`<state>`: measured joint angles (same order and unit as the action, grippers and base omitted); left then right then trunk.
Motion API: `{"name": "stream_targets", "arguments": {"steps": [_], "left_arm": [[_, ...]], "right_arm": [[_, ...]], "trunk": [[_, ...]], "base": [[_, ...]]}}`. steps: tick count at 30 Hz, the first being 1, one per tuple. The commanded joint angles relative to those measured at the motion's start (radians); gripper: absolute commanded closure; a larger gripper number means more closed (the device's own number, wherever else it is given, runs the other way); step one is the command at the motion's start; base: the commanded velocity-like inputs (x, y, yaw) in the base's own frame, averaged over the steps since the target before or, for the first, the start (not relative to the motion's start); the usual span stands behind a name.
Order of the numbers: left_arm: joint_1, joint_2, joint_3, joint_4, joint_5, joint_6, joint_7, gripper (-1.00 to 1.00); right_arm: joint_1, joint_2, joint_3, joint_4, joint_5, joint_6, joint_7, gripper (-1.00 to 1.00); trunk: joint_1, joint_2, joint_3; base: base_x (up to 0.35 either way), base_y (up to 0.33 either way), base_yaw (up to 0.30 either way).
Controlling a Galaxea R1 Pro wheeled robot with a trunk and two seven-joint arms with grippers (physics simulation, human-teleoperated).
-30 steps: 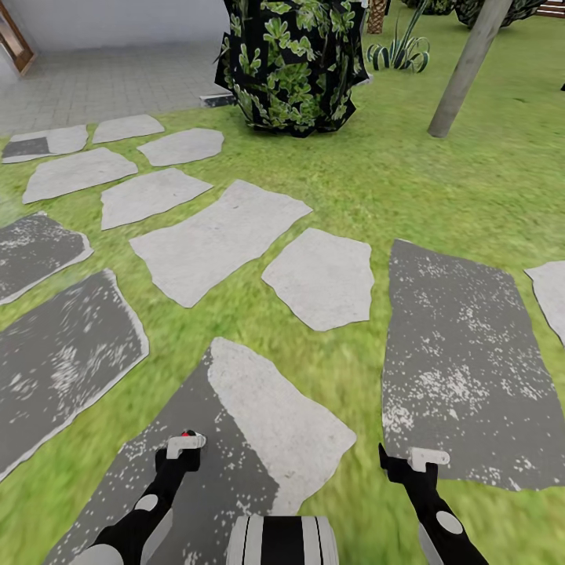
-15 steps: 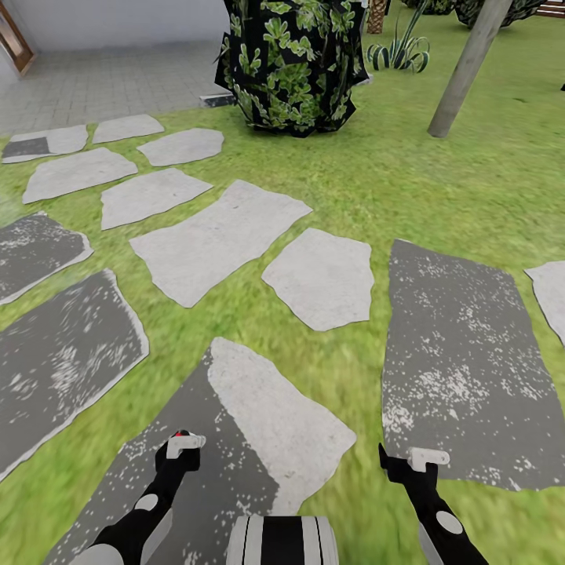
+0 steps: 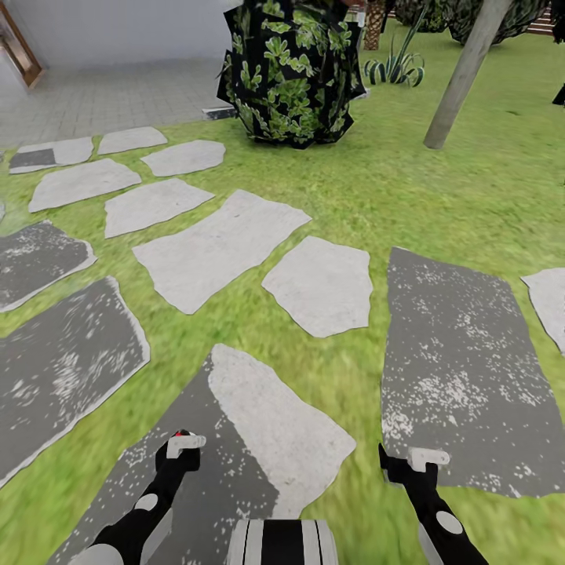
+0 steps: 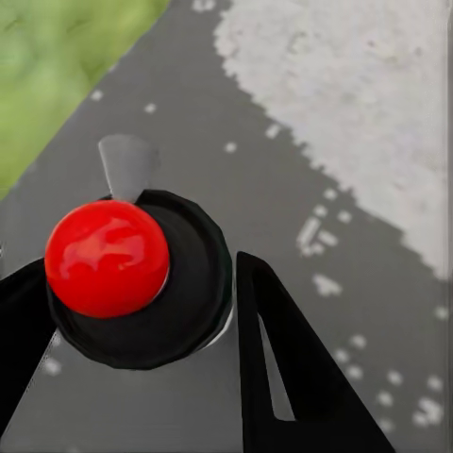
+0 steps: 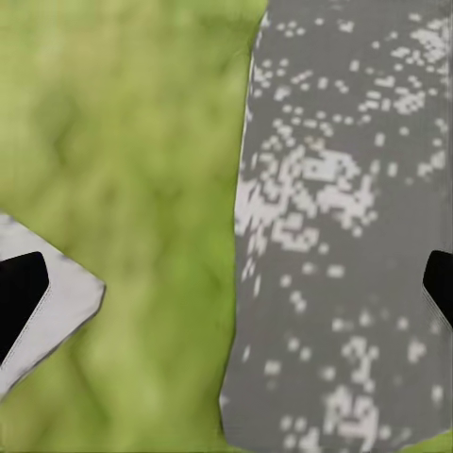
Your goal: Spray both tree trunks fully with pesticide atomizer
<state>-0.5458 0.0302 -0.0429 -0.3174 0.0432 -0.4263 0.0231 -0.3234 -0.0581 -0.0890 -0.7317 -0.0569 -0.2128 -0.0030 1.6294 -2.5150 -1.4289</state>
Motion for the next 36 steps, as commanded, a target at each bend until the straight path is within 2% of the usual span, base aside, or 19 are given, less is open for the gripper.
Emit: {"name": "stream_targets", "arguments": {"steps": [1, 19, 22, 23, 24, 26, 30, 36], "left_arm": [[0.0, 0.0, -0.005, 0.001, 0.004, -0.003, 0.003, 1.0], [-0.002, 0.002, -0.001, 0.001, 0.004, 0.001, 0.002, 1.0], [0.031, 0.009, 0.001, 0.011, 0.002, 0.002, 0.005, 1.0], [0.051, 0.01, 0.002, 0.009, 0.003, 0.001, 0.007, 1.0], [0.089, 0.011, 0.004, 0.004, 0.004, -0.001, 0.009, 1.0], [0.116, 0.011, 0.006, 0.006, 0.004, -0.002, 0.01, 1.0], [0.161, 0.013, 0.009, 0.005, 0.004, -0.005, 0.011, 1.0], [0.209, 0.028, 0.011, 0.008, 0.008, -0.008, 0.012, 1.0]], "right_arm": [[0.0, 0.0, 0.001, 0.001, -0.006, -0.003, 0.0, -1.0], [0.0, 0.002, 0.001, -0.003, -0.009, -0.008, -0.002, -1.0], [0.032, 0.0, -0.001, 0.035, -0.006, -0.132, -0.002, -1.0], [0.052, 0.001, -0.001, 0.044, -0.007, -0.17, -0.002, -1.0], [0.09, 0.004, 0.0, 0.06, -0.007, -0.242, -0.002, -1.0], [0.115, 0.005, 0.001, 0.069, -0.007, -0.292, 0.0, -1.0], [0.144, 0.001, 0.0, 0.096, -0.006, -0.321, 0.0, -1.0], [0.156, -0.024, -0.001, 0.139, -0.006, -0.332, 0.0, -1.0]], "trunk": [[-0.001, 0.0, 0.003], [-0.009, 0.004, 0.073], [-0.01, 0.005, 0.085], [-0.01, 0.005, 0.089], [-0.011, 0.005, 0.092], [-0.012, 0.006, 0.1], [-0.014, 0.007, 0.116], [-0.016, 0.008, 0.139]], "base": [[0.0, 0.0, 0.0], [0.0, 0.0, 0.0], [0.0, 0.0, 0.0], [0.0, 0.0, 0.0], [0.0, 0.0, 0.0], [0.0, 0.0, 0.0], [0.0, 0.0, 0.0], [0.0, 0.0, 0.0]]}}
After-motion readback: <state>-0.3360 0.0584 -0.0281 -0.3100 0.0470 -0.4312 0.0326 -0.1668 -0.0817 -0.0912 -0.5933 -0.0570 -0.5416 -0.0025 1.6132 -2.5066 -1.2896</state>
